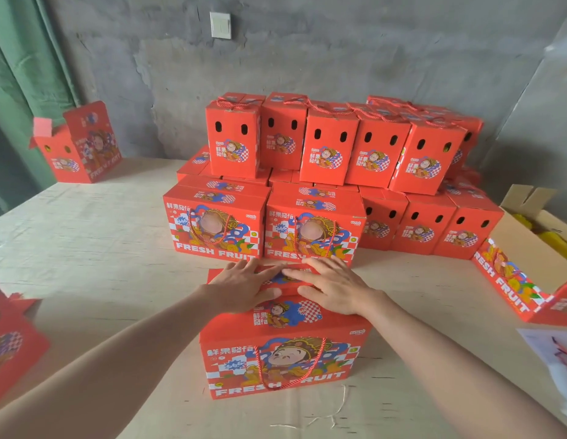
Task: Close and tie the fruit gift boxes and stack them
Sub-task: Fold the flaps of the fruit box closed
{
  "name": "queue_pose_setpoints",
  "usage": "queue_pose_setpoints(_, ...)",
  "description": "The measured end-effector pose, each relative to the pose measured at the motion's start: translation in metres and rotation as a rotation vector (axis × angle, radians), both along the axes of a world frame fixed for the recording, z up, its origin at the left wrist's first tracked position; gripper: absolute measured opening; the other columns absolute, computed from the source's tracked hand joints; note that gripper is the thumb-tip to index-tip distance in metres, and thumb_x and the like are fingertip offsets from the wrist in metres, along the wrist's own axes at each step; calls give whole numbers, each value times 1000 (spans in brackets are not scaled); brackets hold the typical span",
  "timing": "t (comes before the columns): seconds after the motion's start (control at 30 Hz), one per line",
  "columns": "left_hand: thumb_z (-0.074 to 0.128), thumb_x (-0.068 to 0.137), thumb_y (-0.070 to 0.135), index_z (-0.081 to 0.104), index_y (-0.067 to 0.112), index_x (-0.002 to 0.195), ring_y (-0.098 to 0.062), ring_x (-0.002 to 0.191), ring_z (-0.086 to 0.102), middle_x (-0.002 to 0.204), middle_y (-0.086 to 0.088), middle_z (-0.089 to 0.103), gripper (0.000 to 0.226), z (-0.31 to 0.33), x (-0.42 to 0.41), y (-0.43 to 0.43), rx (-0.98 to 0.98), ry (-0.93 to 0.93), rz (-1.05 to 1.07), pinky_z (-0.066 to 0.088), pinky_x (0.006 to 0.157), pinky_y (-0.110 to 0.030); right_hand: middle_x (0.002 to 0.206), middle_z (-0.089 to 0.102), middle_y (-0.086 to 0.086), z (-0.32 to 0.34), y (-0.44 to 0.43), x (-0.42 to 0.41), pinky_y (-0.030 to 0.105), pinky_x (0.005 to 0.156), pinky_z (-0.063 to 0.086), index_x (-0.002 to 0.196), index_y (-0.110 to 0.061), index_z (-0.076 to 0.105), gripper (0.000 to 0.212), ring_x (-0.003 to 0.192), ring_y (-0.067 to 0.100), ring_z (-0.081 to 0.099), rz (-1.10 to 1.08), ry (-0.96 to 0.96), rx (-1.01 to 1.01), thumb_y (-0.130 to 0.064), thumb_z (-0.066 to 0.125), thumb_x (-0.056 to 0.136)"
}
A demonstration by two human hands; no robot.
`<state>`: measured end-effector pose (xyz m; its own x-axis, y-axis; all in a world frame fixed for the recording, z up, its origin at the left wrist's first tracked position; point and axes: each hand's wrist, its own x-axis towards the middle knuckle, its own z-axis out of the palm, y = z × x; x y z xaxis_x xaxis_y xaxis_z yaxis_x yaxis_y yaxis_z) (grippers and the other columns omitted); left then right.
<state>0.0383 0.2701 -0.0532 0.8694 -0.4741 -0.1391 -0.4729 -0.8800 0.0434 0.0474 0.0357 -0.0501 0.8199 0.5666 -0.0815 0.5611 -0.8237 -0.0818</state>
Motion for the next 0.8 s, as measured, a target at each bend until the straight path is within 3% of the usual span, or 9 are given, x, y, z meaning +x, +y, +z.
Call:
queue_pose_setpoints(0.1, -22, 57, 86, -9, 54, 143, -29, 128, 35, 146, -3, 27, 93, -1, 1, 3, 0, 0, -17, 30, 106, -46, 158, 22, -2, 11, -23, 8, 38, 118, 8, 139, -39, 42, 37, 146, 16, 15, -126, 315, 394, -30, 33, 104)
queue_pose_setpoints(0.13, -23, 55, 87, -9, 54, 143, -29, 129, 34, 146, -3, 27, 94, 0, 1, 1, 0, -2, -16, 30, 106, -46, 158, 19, -2, 14, -37, 10, 39, 119, 8, 139, -33, 43, 38, 147, 14, 11, -145, 423, 473, -21, 37, 104)
queue_pose_setpoints(0.2, -21, 56, 86, -8, 54, 143, -29, 130, 33, 147, -3, 26, 93, 0, 2, 1, -3, -11, -12, 29, 107, -47, 158, 13, -10, 19, -63, 7, 37, 119, 11, 138, -37, 38, 47, 145, 8, 7, -162, 536, 515, -10, 43, 101)
queue_pose_setpoints(0.3, -11, 65, 80, -7, 54, 144, -28, 130, 33, 146, -2, 27, 83, 1, 1, 0, 2, -20, 5, 28, 107, -46, 153, 14, -21, 17, -76, 4, 24, 114, 13, 137, -45, 37, 55, 141, -2, 11, -140, 397, 376, -9, 48, 96)
queue_pose_setpoints(0.4, -10, 67, 77, -7, 54, 144, -26, 129, 34, 144, -2, 30, 80, 2, -1, -2, 12, -30, 6, 29, 105, -44, 153, 25, -13, 11, -73, 2, 16, 113, 8, 142, -32, 40, 51, 142, 0, 14, -50, 142, 300, -11, 49, 97)
queue_pose_setpoints(0.57, -9, 70, 78, -8, 55, 142, -24, 130, 34, 144, 0, 30, 76, 1, -3, -3, 32, -38, 18, 28, 107, -42, 147, 40, 1, -2, -75, -6, 28, 116, 26, 139, -17, 45, 44, 138, 11, 35, 30, -82, 315, -10, 52, 97)
queue_pose_setpoints(0.8, -9, 71, 78, -15, 59, 137, -23, 129, 34, 143, 1, 30, 69, 2, -5, -5, 21, -35, 46, 27, 108, -40, 134, 56, 2, 5, -58, 0, 30, 108, 38, 126, -13, 61, 37, 127, 14, 51, -30, -110, 359, -27, 63, 91)
